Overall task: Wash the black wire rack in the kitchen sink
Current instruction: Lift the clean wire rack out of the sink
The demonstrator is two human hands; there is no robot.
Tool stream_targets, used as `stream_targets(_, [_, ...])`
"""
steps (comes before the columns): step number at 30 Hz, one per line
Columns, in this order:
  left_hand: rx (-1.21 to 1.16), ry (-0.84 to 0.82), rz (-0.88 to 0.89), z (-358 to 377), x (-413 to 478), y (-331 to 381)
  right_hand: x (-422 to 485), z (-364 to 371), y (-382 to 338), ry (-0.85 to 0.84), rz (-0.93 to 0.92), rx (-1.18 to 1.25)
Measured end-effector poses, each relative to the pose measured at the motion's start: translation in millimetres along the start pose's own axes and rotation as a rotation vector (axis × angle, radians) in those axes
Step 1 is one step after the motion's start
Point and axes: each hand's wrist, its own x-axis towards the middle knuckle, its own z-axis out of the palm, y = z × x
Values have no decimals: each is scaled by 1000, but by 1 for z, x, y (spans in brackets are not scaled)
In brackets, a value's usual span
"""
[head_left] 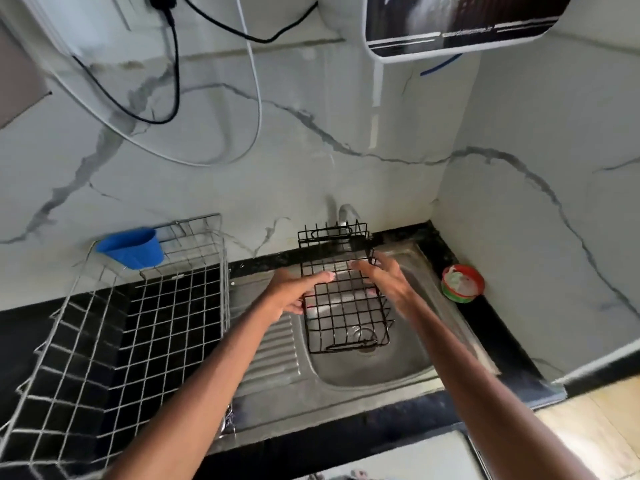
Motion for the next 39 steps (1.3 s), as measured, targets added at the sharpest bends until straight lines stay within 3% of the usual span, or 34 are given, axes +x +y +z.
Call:
stream_targets(6, [47, 69, -82, -10, -3, -12, 14, 34, 4, -83, -53, 41])
stream_targets(11, [74, 127, -47, -42, 7, -12, 23, 57, -17, -74, -150, 60])
stream_targets(17, [-53, 151, 208, -96, 6, 4, 22, 86, -67, 24, -390, 100])
stream_targets(22, [38, 245, 452, -166, 4, -11, 8, 136, -103, 29, -536, 149])
stream_targets(30, [53, 336, 602, -303, -13, -58, -27, 249, -148, -28, -572, 191])
stream_targets(34, [16, 324, 501, -348, -27, -84, -34, 295, -149, -55, -442, 160])
stream_targets(39, [28, 138, 146, -360, -40, -118, -21, 347, -128, -155, -112, 49])
